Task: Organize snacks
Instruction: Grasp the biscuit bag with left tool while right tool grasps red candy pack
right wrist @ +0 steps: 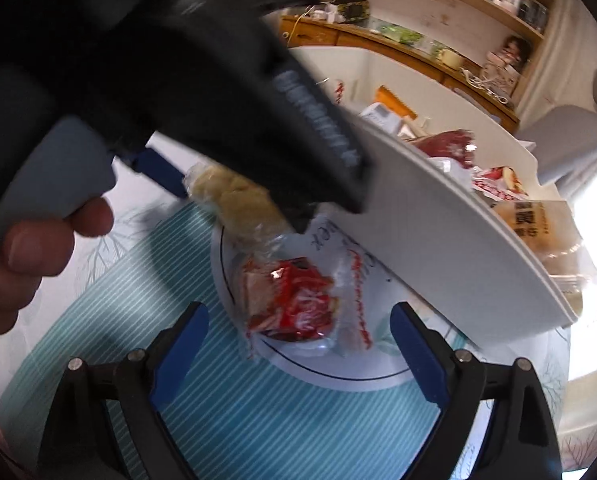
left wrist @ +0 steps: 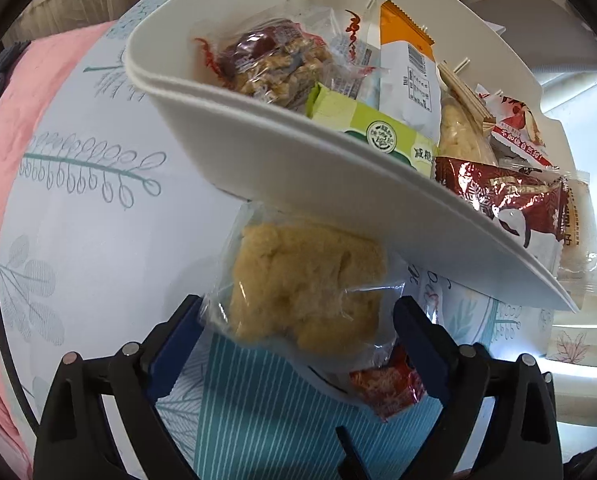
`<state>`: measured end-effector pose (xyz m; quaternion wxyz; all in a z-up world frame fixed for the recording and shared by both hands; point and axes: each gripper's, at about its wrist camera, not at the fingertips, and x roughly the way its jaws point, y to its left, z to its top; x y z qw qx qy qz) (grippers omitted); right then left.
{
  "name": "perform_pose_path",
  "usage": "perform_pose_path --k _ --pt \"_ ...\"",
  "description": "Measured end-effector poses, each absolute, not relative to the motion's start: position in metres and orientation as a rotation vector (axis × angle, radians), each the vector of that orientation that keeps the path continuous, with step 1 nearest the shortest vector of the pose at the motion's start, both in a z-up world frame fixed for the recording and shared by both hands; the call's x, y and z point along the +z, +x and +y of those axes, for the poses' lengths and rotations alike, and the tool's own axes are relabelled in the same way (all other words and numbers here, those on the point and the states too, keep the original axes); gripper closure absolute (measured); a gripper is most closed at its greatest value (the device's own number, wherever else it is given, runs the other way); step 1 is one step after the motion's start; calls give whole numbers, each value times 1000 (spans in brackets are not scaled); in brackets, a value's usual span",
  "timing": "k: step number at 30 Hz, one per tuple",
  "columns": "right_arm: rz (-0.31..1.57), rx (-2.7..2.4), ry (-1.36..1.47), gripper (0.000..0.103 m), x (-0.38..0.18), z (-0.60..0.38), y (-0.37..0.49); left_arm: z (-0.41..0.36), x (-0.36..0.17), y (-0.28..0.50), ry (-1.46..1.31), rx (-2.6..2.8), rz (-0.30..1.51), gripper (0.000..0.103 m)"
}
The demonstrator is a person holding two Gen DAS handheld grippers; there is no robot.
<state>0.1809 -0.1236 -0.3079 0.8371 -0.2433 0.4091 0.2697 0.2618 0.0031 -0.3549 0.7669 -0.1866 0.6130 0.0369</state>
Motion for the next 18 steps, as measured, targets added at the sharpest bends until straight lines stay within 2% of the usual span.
perform_pose_path --k 1,5,8,12,18 --pt "874 572 -519 21 -310 -122 181 3 -355 264 -393 77 1327 9" --pt "890 566 -515 27 -314 -117 181 3 -356 267 -383 64 1314 9" --pt "893 541 -499 37 -313 -117 183 6 -353 265 -376 62 1304 17" --pt "917 538 -474 38 -312 -116 184 23 -349 257 -418 27 1283 34" --pt "995 567 -416 39 -306 -112 185 47 -348 240 -428 0 1322 36"
